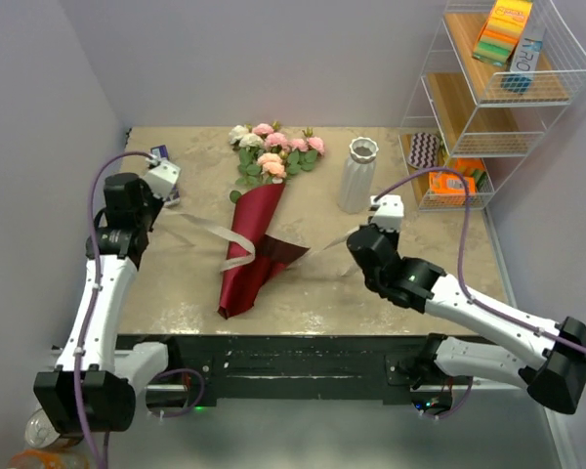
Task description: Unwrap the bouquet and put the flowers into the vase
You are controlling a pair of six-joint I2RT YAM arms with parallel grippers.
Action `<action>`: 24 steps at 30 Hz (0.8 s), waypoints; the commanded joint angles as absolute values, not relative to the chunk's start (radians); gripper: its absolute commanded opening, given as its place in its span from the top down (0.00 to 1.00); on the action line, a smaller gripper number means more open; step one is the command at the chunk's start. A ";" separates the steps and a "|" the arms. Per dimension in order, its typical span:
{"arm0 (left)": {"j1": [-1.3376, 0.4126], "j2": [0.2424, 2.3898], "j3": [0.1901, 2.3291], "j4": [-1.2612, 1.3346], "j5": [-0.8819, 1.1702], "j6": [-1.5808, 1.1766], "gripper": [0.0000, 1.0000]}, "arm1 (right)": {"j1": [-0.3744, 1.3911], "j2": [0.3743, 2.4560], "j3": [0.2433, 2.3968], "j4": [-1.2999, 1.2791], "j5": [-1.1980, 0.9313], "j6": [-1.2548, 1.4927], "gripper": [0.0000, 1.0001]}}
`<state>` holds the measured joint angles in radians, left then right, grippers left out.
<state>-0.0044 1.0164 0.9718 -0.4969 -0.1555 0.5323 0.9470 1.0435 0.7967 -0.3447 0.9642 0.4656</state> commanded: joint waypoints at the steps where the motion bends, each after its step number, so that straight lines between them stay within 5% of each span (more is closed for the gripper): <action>1: 0.179 1.035 0.953 -0.442 -0.132 0.643 1.00 | 0.821 0.980 0.848 -0.535 1.088 0.577 1.00; 12: 0.365 1.011 0.862 -0.446 -0.011 0.799 1.00 | 0.600 1.003 0.897 -0.584 1.092 0.562 1.00; 13: 0.370 1.017 0.861 -0.448 -0.009 0.804 0.95 | 0.577 1.005 0.900 -0.581 1.092 0.555 1.00; 15: 0.374 1.035 0.864 -0.465 -0.005 0.813 0.67 | 0.554 1.018 0.907 -0.571 1.078 0.543 1.00; 16: 0.376 1.037 0.868 -0.469 0.026 0.813 0.44 | 0.533 1.028 0.907 -0.571 1.069 0.535 0.92; 17: 0.376 1.038 0.874 -0.483 0.044 0.805 0.34 | 0.529 1.043 0.913 -0.577 1.062 0.540 0.75; 18: 0.376 1.031 0.883 -0.497 0.066 0.799 0.21 | 0.525 1.073 0.919 -0.601 1.057 0.546 0.46; 19: 0.376 1.029 0.911 -0.515 0.125 0.796 0.04 | 0.525 1.092 0.926 -0.620 1.054 0.555 0.36; 24: 0.376 1.052 1.049 -0.741 0.369 0.796 0.00 | 0.526 1.088 0.980 -0.648 1.042 0.571 0.15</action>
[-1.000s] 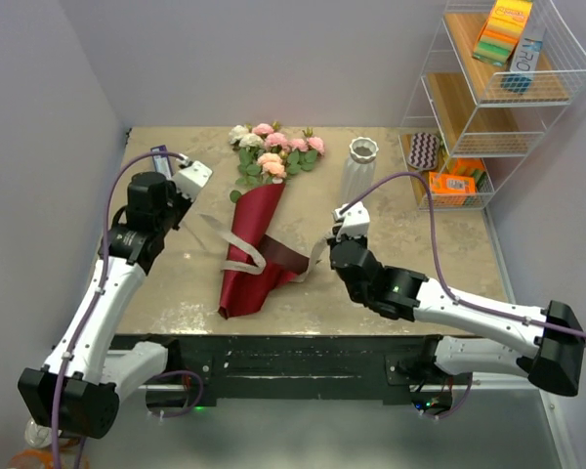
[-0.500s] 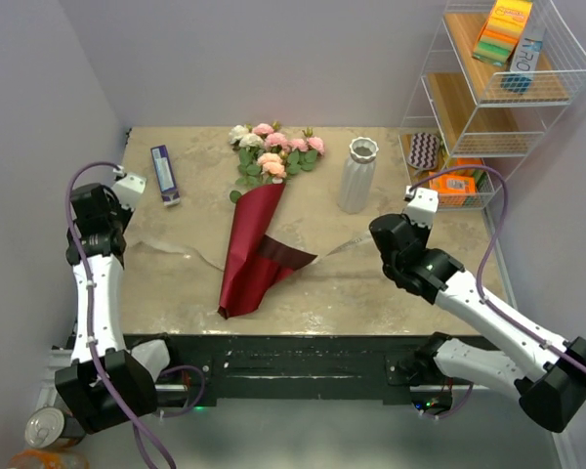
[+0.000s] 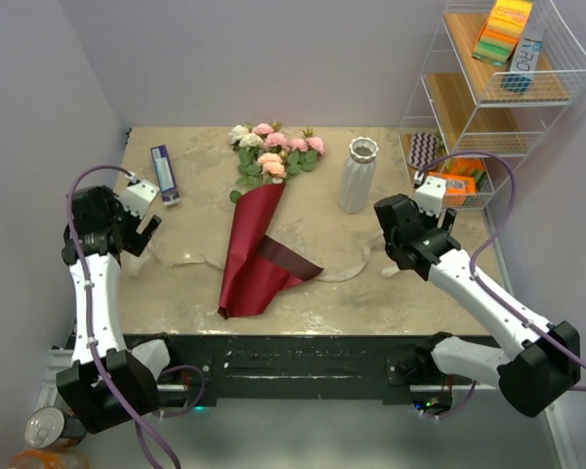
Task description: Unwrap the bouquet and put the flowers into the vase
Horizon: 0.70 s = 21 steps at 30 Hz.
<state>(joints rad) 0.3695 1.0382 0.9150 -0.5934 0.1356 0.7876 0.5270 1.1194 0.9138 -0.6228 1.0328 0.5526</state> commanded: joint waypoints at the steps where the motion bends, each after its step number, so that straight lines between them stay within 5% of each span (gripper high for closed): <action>1: 0.373 1.061 1.093 -0.779 0.467 0.804 0.01 | 0.526 1.050 0.988 -0.643 1.029 0.557 0.12; 3: 0.353 1.097 1.120 -0.863 0.546 0.813 0.01 | 0.528 1.007 1.006 -0.583 0.991 0.487 0.01; 10: -0.073 1.175 0.928 -0.562 0.315 0.614 0.04 | 0.693 0.977 1.107 -0.606 0.942 0.426 0.01; 21: -0.248 1.459 0.908 -0.296 0.011 0.499 0.12 | 0.741 0.876 1.032 -0.489 0.792 0.396 0.02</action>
